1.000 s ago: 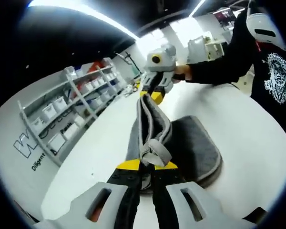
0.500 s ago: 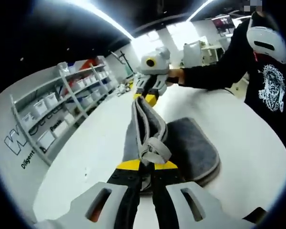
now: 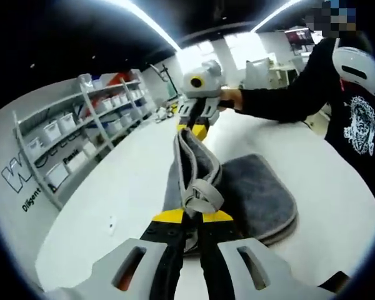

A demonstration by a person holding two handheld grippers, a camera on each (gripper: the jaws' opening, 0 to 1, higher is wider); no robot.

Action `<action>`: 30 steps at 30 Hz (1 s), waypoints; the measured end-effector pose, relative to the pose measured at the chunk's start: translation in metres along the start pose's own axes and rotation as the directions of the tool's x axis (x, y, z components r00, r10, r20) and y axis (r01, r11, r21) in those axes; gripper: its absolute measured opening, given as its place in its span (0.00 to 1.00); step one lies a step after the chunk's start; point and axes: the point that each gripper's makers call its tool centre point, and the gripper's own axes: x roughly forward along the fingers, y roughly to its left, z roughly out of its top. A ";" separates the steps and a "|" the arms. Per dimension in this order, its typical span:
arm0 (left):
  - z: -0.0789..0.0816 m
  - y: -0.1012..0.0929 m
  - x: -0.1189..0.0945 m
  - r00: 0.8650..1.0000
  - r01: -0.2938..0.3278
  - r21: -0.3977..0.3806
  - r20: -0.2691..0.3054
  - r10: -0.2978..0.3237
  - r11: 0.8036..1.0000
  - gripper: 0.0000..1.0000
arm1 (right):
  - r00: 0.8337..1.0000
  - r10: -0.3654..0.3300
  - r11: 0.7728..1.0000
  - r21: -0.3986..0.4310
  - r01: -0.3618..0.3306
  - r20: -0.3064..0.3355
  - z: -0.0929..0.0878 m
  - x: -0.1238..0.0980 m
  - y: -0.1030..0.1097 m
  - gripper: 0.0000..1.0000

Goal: Open the folded towel by lifting each exposed corner and separating the folded layers until the towel lies flat within the target outline without major curled edges

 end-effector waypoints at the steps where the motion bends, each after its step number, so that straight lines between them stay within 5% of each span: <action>1: 0.001 0.002 0.000 1.000 -0.003 -0.002 -0.001 0.003 1.000 0.06 | 1.000 0.002 1.000 0.000 -0.002 -0.003 0.000 0.001 -0.001 0.03; 6: 0.000 0.009 0.002 1.000 -0.028 -0.006 -0.007 0.028 1.000 0.06 | 1.000 -0.001 1.000 -0.001 0.001 -0.004 -0.001 0.003 -0.005 0.03; 9: -0.003 0.029 0.002 0.992 -0.123 0.027 -0.003 0.123 0.992 0.07 | 1.000 -0.028 1.000 0.001 0.028 0.002 -0.003 0.006 -0.012 0.03; 11: -0.005 0.030 0.004 0.992 -0.123 0.005 0.005 0.123 0.992 0.07 | 0.997 -0.080 0.997 -0.011 0.080 0.002 -0.004 0.009 -0.022 0.03; 21: -0.005 0.041 0.010 0.981 -0.196 0.021 0.014 0.196 0.980 0.07 | 0.996 -0.084 0.996 0.012 0.084 -0.030 -0.007 0.009 -0.022 0.03; 23: -0.006 0.042 0.010 0.980 -0.198 0.019 0.013 0.198 0.980 0.07 | 0.997 -0.054 0.998 0.037 0.056 -0.051 -0.008 0.008 -0.016 0.02; 25: -0.008 0.022 0.014 0.995 -0.102 -0.024 -0.010 0.102 0.995 0.06 | 0.997 -0.008 0.998 0.055 0.013 -0.075 -0.006 0.007 -0.007 0.02; 30: -0.005 0.026 0.018 0.993 -0.117 -0.007 -0.013 0.117 0.993 0.06 | 0.996 -0.045 0.999 0.022 0.047 -0.074 -0.006 0.012 -0.017 0.03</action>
